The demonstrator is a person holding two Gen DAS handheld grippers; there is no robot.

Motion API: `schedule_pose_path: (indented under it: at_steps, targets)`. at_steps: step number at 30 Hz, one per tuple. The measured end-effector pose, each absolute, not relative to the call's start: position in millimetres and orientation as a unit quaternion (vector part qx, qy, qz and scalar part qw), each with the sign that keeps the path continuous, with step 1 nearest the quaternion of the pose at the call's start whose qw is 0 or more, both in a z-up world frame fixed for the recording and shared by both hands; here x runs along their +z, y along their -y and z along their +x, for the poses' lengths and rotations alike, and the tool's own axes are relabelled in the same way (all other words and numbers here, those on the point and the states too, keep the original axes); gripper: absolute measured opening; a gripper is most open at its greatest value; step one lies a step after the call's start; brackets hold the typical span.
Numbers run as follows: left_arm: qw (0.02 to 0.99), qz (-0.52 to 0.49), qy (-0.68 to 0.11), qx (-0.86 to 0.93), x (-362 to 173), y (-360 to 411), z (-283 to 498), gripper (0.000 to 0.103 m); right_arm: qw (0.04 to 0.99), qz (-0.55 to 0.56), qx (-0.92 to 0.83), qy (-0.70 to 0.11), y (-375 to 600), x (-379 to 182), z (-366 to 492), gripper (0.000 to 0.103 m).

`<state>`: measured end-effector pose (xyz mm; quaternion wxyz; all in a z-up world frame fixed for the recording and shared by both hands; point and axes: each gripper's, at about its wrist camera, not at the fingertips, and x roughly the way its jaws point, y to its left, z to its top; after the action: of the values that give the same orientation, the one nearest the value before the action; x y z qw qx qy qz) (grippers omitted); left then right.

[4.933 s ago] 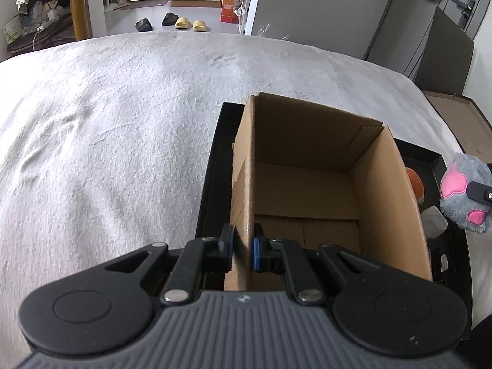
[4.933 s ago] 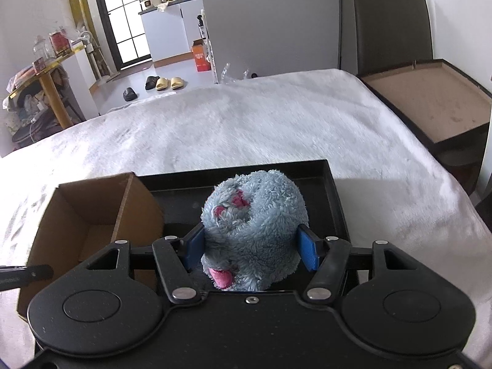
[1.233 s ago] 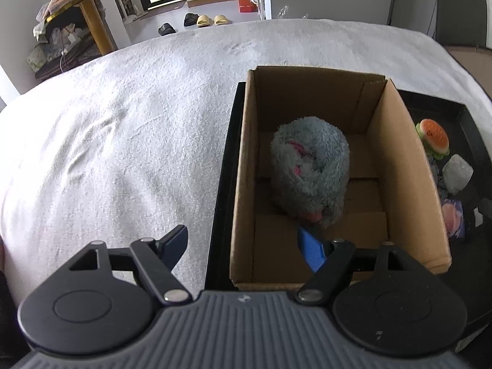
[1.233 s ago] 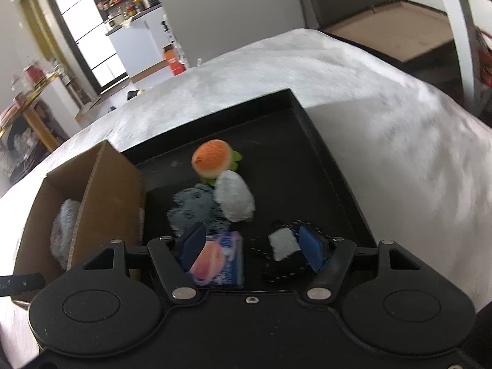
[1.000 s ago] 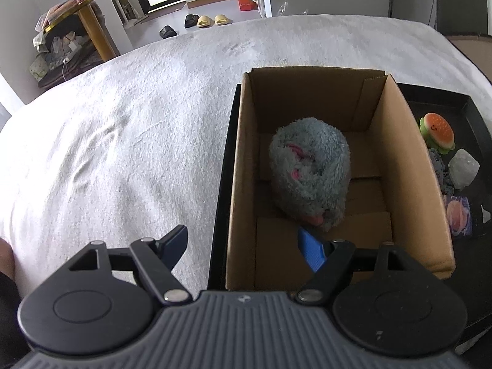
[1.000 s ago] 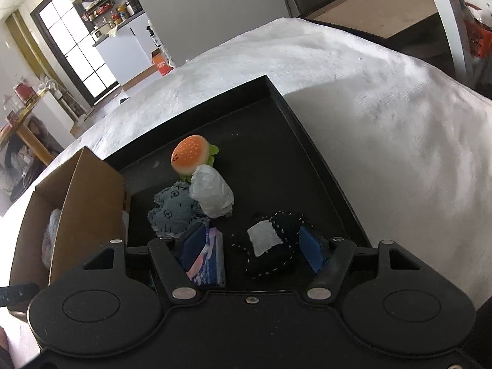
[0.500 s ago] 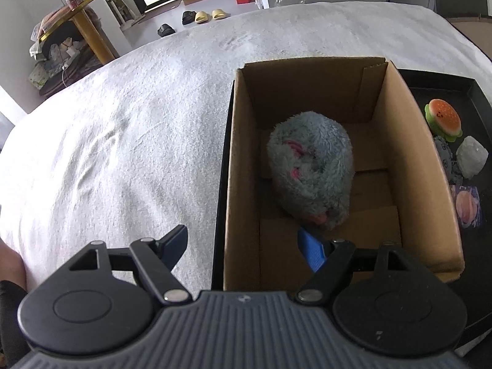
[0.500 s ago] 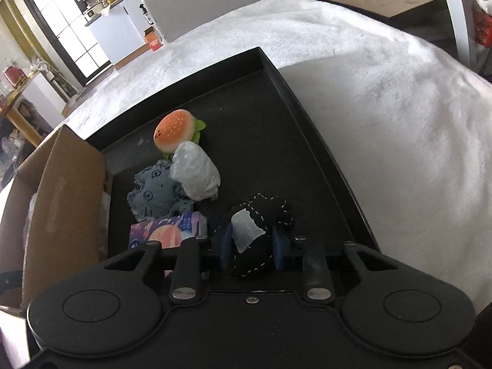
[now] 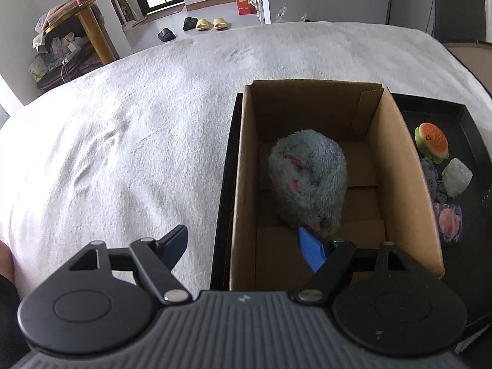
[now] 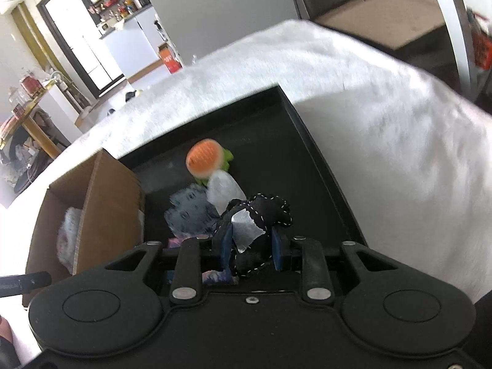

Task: Organize soft objects
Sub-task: 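Carry the black-and-white item with the right gripper into the box and release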

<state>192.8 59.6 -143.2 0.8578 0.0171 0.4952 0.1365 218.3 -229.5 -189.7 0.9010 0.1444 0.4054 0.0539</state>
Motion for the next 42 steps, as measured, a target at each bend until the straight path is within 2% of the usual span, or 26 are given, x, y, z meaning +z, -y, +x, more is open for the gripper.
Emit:
schedule_pose_path:
  at_steps: [36,42]
  targets:
    - [0.879,-0.101,-0.454,0.103,-157,-86,182,0.076,0.936,0.013,0.109,-0.335,156,-124,216,0.027]
    - [0.885,-0.108,-0.441,0.099,-161,-92,176,0.071,0.937,-0.003,0.124,-0.326,136,-123,218,0.027]
